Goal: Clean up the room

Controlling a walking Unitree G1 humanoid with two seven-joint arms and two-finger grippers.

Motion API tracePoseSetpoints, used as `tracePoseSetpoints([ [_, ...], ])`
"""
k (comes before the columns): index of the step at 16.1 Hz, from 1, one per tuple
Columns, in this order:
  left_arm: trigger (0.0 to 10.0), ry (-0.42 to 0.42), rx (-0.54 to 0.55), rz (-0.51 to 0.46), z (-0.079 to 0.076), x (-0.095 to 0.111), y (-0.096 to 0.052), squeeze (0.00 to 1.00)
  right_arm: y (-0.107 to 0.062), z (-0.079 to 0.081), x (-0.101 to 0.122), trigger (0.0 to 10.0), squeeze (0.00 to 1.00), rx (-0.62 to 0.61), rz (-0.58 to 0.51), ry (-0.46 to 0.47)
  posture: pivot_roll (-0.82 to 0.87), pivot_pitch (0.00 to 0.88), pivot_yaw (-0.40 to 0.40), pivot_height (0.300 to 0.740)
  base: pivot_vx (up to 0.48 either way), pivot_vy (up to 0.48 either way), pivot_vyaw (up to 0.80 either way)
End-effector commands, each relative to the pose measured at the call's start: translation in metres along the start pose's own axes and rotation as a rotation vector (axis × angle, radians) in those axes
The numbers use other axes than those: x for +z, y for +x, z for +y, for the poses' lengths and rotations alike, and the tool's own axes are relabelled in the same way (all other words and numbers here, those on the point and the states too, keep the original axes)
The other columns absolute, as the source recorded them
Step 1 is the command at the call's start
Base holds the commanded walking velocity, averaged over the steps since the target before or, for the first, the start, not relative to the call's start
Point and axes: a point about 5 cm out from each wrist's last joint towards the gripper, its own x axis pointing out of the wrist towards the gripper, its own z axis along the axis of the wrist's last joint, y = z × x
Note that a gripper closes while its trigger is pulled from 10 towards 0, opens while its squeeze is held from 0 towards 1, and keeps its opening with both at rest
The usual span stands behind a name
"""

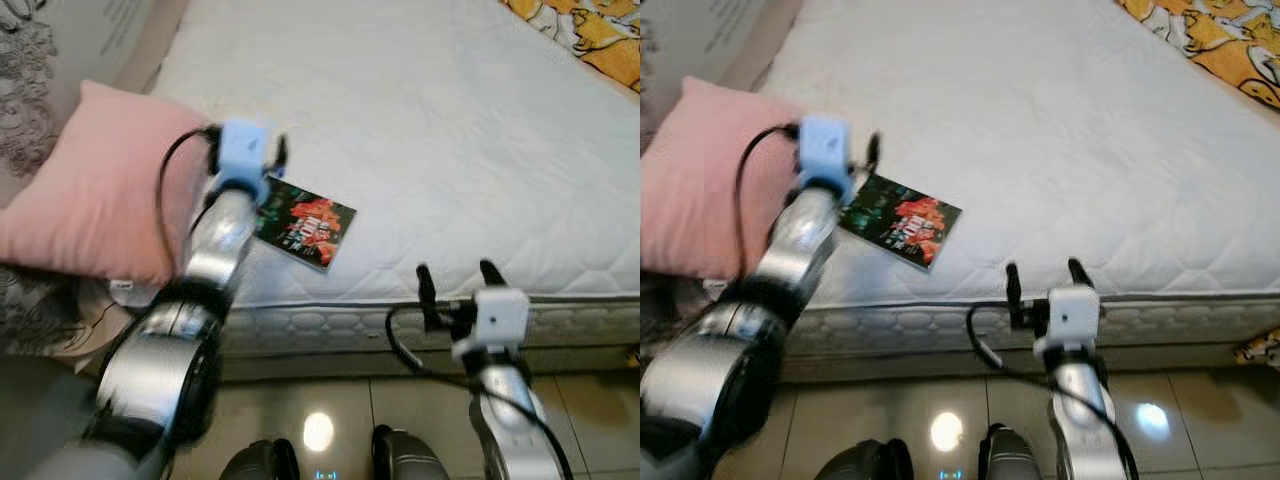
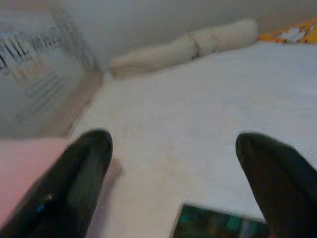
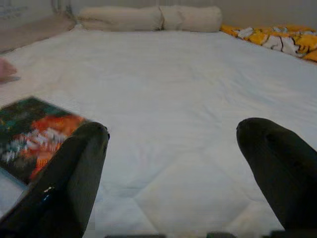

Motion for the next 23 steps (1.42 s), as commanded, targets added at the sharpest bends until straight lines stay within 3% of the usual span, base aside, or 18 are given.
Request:
tracePoseSetpoints([
  [1,10.0,0.084,-0.069,-0.042,-0.005,-0.003,-0.015,0.0,0.01,-0.001,-0.003,10.0,0.16,-0.032,0.005,0.035,-0.11,0.069,0.06,0.736,0.0,0.0,0.0],
  [3,10.0,0.2,-0.102,-0.046,0.003,-0.02,-0.041,0.0,0.024,-0.005,0.001,10.0,0.16,-0.065,-0.018,0.067,-0.07,0.039,0.057,0.736,0.0,0.0,0.0],
  [5,10.0,0.202,-0.068,0.094,0.032,-0.056,-0.069,0.0,0.029,-0.008,0.01,10.0,0.16,-0.075,-0.06,0.08,-0.05,0.0,0.05,0.736,0.0,0.0,0.0],
  [7,10.0,0.185,-0.046,0.191,0.044,-0.074,-0.08,0.0,0.03,-0.013,0.01,10.0,0.16,-0.073,-0.067,0.076,-0.04,0.0,0.032,0.736,0.0,0.0,0.0],
  [10,10.0,0.163,-0.166,0.116,0.012,-0.052,-0.068,0.0,0.036,-0.009,0.004,10.0,0.16,-0.056,-0.065,0.071,-0.05,0.0,0.038,0.736,0.0,0.154,0.0],
  [12,10.0,0.139,-0.214,0.104,0.0,-0.045,-0.065,0.0,0.038,-0.007,0.004,10.0,0.16,-0.054,-0.07,0.072,-0.06,0.0,0.048,0.736,0.0,0.465,0.0],
  [17,10.0,0.134,-0.303,0.09,-0.02,-0.038,-0.059,0.0,0.036,-0.009,0.002,10.0,0.16,-0.052,-0.076,0.063,-0.08,0.0,0.054,0.736,0.0,0.46,0.0],
  [18,10.0,0.168,-0.323,0.084,-0.025,-0.035,-0.058,0.0,0.036,-0.009,0.001,10.0,0.16,-0.05,-0.077,0.06,-0.08,0.0,0.054,0.736,0.0,0.446,0.0],
  [22,10.0,0.146,-0.321,0.075,-0.033,-0.03,-0.059,0.0,0.038,-0.008,0.0,10.0,0.16,-0.047,-0.073,0.059,-0.08,0.0,0.052,0.736,0.0,0.11,0.0],
  [23,10.0,0.106,-0.313,0.073,-0.035,-0.029,-0.061,0.0,0.038,-0.008,0.0,10.0,0.16,-0.046,-0.075,0.058,-0.08,0.0,0.051,0.736,0.0,0.0,0.0],
])
